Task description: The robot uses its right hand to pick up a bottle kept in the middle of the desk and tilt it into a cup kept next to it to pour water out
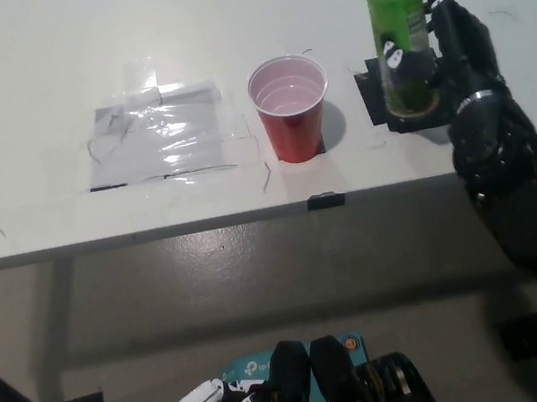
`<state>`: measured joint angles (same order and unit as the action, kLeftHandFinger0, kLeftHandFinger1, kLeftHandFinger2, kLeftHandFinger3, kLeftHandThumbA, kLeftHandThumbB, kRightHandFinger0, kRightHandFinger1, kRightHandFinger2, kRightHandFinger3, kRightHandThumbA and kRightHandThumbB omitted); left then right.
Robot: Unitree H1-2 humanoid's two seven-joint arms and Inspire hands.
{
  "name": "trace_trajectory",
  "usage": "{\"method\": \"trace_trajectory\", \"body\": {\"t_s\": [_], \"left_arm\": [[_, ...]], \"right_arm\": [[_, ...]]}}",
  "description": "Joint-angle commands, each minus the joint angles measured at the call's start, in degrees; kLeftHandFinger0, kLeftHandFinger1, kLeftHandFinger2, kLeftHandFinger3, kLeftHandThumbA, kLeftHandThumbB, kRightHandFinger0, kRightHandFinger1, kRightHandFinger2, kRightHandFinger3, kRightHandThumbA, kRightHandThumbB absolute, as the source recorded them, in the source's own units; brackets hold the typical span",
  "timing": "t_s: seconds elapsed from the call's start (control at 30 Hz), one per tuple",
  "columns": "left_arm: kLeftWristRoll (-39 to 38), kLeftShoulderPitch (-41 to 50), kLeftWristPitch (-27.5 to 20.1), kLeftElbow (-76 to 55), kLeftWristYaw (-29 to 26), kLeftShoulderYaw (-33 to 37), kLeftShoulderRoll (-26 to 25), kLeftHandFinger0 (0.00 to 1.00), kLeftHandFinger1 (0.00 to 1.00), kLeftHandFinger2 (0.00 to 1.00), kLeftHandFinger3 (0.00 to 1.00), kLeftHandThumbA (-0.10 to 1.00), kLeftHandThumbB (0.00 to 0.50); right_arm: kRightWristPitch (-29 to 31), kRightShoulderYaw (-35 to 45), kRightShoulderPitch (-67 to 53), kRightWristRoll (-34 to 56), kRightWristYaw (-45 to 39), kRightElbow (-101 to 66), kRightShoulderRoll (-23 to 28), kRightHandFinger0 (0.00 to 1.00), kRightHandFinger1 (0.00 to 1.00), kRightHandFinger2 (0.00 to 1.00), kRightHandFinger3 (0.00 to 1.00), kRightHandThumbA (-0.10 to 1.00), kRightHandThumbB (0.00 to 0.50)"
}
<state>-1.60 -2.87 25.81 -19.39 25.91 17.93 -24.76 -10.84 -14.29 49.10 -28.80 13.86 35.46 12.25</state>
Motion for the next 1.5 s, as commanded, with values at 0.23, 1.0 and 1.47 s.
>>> {"method": "trace_trajectory", "body": {"t_s": [0.23, 1.0, 1.47], "left_arm": [[-0.1, -0.6, 1.1, -0.3, 0.9, -0.5, -0.9, 0.88, 0.95, 0.91, 0.95, 1.0, 0.5], [-0.2, -0.7, 1.1, -0.7, 1.5, -0.8, -1.3, 0.9, 0.95, 0.91, 0.96, 1.0, 0.5], [-0.1, -0.6, 1.1, -0.4, 1.4, -0.8, -1.1, 0.9, 0.95, 0.91, 0.96, 1.0, 0.5]], "right_arm": [[6.6, -12.8, 1.2, -12.3, 0.5, -5.7, 6.6, 0.19, 0.0, 0.0, 0.45, -0.09, 0.119], [13.0, -17.8, 4.5, -22.4, 0.7, -5.1, 13.0, 0.46, 0.0, 0.0, 0.44, -0.01, 0.208], [15.6, -19.4, 9.3, -28.3, 1.4, -4.2, 14.3, 0.51, 0.0, 0.0, 0.43, 0.06, 0.25]]}}
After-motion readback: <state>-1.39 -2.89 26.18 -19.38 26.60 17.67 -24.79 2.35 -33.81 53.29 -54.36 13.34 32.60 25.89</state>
